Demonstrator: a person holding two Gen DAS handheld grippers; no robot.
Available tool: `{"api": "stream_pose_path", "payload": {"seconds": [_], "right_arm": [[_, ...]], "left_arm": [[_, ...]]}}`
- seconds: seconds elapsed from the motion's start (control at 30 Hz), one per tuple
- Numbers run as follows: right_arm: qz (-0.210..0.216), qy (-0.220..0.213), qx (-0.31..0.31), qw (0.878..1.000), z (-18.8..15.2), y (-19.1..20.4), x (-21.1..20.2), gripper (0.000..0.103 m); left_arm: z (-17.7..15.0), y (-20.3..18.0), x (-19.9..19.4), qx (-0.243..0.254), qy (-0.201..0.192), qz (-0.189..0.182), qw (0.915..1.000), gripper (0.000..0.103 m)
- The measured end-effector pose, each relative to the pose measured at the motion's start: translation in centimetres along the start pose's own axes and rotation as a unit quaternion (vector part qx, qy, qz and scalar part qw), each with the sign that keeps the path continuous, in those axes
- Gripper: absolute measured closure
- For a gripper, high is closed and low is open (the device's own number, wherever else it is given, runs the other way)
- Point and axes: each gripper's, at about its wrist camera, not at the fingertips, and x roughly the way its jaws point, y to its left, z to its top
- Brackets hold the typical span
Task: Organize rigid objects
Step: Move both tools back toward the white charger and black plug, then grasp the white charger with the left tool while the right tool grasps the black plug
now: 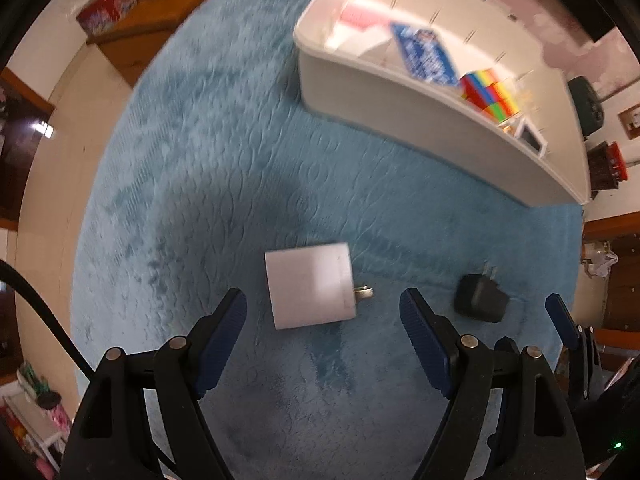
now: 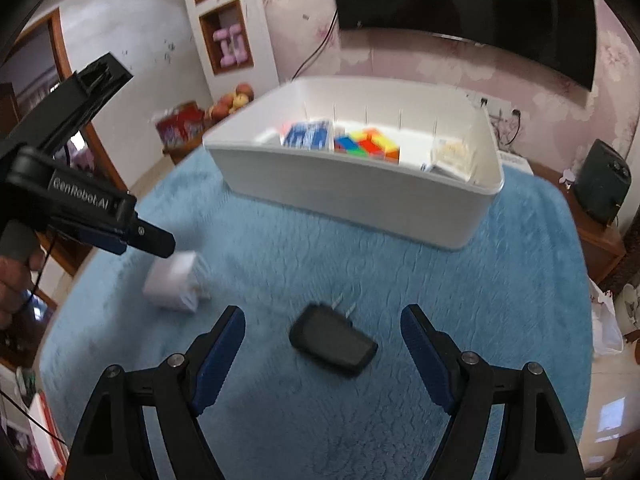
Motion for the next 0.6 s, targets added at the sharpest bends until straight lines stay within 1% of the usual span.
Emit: {"api": "stream_pose_path", "payload": {"seconds": [0.07,0.3,0.33,0.4,0.5,0.6], "right_arm": [[-0.005,0.01,-0.006,1.0,-0.5,0.0,0.8,0.022],[-0.019,0.035,-0.01,0.999,-1.6,-0.4,3.5,0.022],[-0.02,0.037,-0.011,0.999,-1.7,-0.4,3.8,0.022],[-0.021,0.04,-0.012,0.999,-1.8,-0.4,4.4,0.022],[-0.018,0.043,-0.012,0.999,-1.9,-0.3,5.1,0.022],[-0.025,0.039,-0.021,0.999,-1.9,0.1,5.5,0.022]], "left_arm": [[0.1,0.2,1.1,-0.007,0.018,0.0,0.9998,0.022],[0.3,0.5,4.3,-0.027,0.058,0.006,0.998,0.022],[0.3,0.6,4.5,-0.029,0.06,0.005,0.9978,0.022],[0.4,0.8,4.7,-0.039,0.059,-0.008,0.9974,0.022],[0.5,1.0,4.8,-0.047,0.052,-0.009,0.9975,0.022],[0.9,1.1,5.3,-0.053,0.057,-0.011,0.9969,0.022]]}}
